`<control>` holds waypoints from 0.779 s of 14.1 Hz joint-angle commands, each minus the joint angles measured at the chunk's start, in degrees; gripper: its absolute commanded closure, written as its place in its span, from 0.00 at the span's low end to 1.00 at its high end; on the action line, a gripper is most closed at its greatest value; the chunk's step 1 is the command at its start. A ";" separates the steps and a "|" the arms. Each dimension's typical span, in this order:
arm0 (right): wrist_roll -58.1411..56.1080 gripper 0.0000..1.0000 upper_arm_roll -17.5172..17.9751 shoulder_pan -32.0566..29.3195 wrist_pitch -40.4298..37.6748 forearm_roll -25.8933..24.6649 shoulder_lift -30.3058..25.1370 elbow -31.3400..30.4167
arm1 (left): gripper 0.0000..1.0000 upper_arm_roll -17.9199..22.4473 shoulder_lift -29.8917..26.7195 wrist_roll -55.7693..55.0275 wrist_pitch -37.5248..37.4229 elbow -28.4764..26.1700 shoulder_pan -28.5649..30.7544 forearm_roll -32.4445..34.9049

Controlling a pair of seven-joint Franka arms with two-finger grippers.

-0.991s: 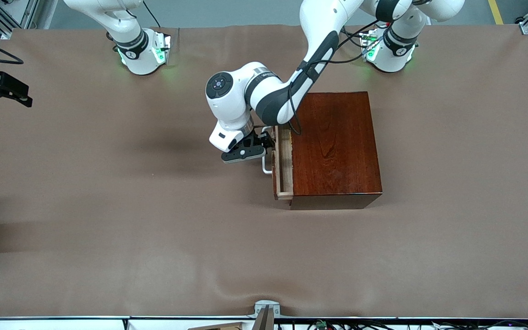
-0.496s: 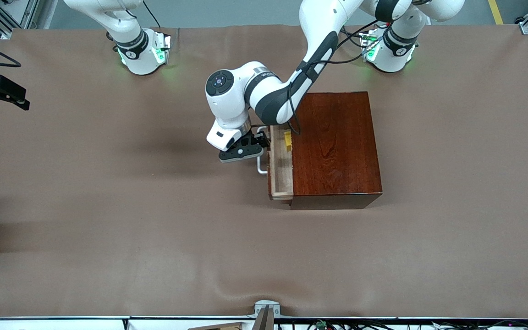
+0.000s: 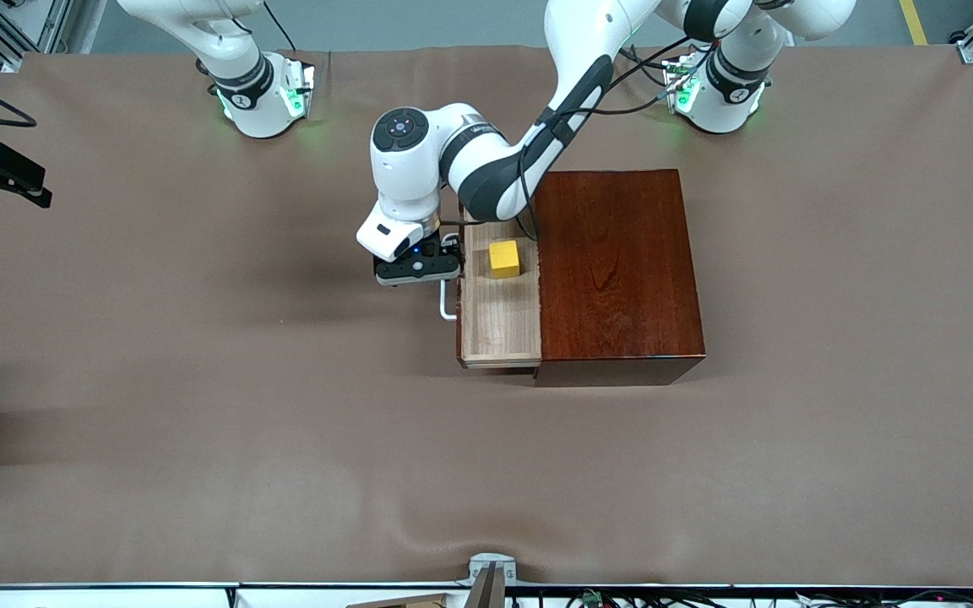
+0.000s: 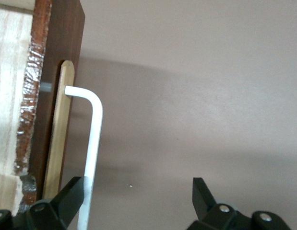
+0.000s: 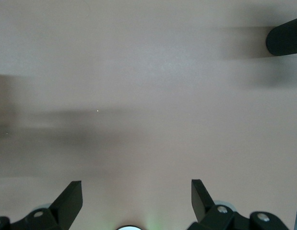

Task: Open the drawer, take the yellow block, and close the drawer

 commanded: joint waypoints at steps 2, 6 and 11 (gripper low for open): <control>-0.73 0.00 0.83 -1.73 -0.06 -0.94 1.00 1.22 | 0.00 0.42 0.14 -0.61 -1.93 2.12 0.04 -1.00; -0.55 0.00 0.83 -3.64 4.49 -0.86 3.19 1.13 | 0.00 0.95 -9.32 0.00 -10.10 1.77 3.45 -0.74; 0.15 0.00 1.01 -5.51 4.33 0.64 3.99 0.69 | 0.00 1.13 -22.78 8.60 -22.48 0.19 15.31 -0.12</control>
